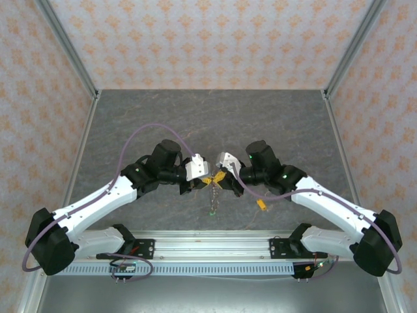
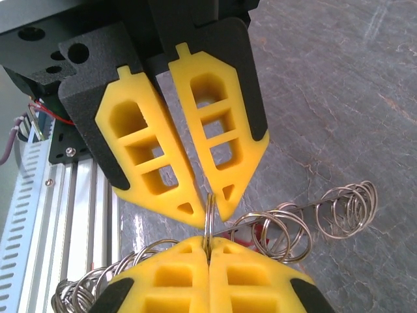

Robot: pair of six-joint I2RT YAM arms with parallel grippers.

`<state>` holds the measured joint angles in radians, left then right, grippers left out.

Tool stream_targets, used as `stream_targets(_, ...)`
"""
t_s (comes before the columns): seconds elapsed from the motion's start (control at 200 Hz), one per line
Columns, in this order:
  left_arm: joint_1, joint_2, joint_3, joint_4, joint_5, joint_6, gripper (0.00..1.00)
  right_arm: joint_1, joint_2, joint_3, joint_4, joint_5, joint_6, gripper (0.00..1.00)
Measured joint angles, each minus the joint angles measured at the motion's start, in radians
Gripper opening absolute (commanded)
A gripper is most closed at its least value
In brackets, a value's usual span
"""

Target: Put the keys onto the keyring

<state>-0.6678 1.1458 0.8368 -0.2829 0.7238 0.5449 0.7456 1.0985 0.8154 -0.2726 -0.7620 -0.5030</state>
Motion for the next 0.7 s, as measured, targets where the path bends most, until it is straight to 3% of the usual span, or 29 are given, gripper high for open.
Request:
stream_targets(0.355,0.000,0.000,0.000,0.000,0.000,-0.004,0.14,0.005,0.019,0.025,-0.031,0.011,-0.011,0.00)
stream_targets(0.425,0.000,0.000,0.000,0.000,0.000,-0.004,0.10,0.005,0.019,0.025,-0.030,0.011,-0.011,0.00)
stream_targets(0.48,0.000,0.000,0.000,-0.002,0.001,-0.005,0.00,0.005,0.019,0.025,-0.030,0.011,-0.010,0.00)
stream_targets(0.701,0.000,-0.001,-0.002,0.013,0.005,-0.027,0.00,0.003,-0.008,-0.005,0.005,0.018,0.007,0.07)
